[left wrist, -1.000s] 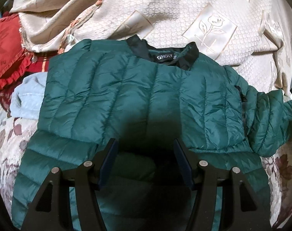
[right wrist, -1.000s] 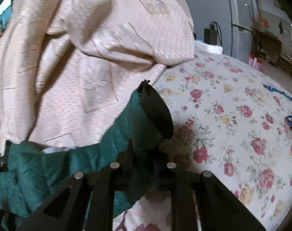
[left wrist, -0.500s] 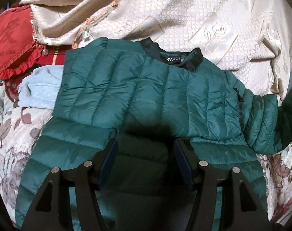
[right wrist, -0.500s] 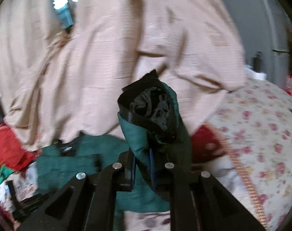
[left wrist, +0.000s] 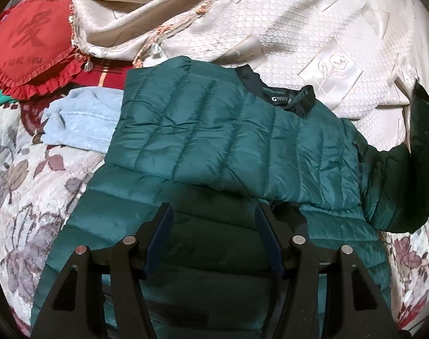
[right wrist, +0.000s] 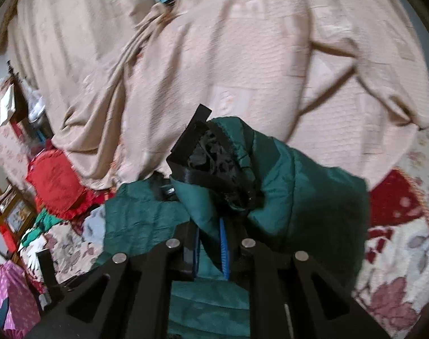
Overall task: Fold large clothes
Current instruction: 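Fold the held sleeve across the jacket body and open the right gripper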
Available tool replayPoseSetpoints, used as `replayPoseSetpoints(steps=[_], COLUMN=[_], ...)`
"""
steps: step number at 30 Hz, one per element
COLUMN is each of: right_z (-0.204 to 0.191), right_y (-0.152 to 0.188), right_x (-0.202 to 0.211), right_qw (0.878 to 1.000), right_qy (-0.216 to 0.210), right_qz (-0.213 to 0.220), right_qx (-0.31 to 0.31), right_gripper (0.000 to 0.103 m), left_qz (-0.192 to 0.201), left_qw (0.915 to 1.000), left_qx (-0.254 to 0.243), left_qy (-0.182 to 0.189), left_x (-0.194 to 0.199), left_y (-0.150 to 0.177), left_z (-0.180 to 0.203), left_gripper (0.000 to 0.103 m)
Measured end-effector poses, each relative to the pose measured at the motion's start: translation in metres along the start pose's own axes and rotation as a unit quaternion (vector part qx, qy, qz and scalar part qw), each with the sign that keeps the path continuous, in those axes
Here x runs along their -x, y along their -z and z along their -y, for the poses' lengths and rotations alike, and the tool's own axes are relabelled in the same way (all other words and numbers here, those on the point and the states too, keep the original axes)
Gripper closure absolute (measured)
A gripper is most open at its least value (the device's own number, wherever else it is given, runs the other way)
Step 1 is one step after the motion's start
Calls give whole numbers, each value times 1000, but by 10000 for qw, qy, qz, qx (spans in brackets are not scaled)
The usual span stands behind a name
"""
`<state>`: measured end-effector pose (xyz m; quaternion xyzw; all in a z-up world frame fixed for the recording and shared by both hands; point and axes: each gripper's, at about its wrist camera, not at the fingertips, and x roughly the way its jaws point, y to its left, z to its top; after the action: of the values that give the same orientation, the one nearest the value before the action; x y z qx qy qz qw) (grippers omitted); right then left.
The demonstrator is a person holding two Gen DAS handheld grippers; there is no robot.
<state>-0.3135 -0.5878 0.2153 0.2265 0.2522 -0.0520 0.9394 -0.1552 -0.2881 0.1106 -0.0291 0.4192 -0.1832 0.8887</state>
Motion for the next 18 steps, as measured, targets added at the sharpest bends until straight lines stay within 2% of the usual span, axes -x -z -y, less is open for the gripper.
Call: replayPoseSetpoints(steps=[5, 10, 18], right_z=[-40, -79, -130], right_y=[4, 14, 51], right_x=[-36, -88, -173], right_qw=[9989, 9947, 9836], right_qy=[-349, -663, -916], right_qz=[-254, -721, -1470], right_qx=[192, 305, 504], right_gripper=[91, 91, 91], left_qz=[-13, -9, 162], left_qw=[10000, 9999, 9997], left_qx=[33, 153, 155], left_qy=[-8, 12, -79], left_x=[0, 4, 15], left_y=[1, 0, 6], left_z=[-9, -22, -46], left_gripper=[60, 60, 60])
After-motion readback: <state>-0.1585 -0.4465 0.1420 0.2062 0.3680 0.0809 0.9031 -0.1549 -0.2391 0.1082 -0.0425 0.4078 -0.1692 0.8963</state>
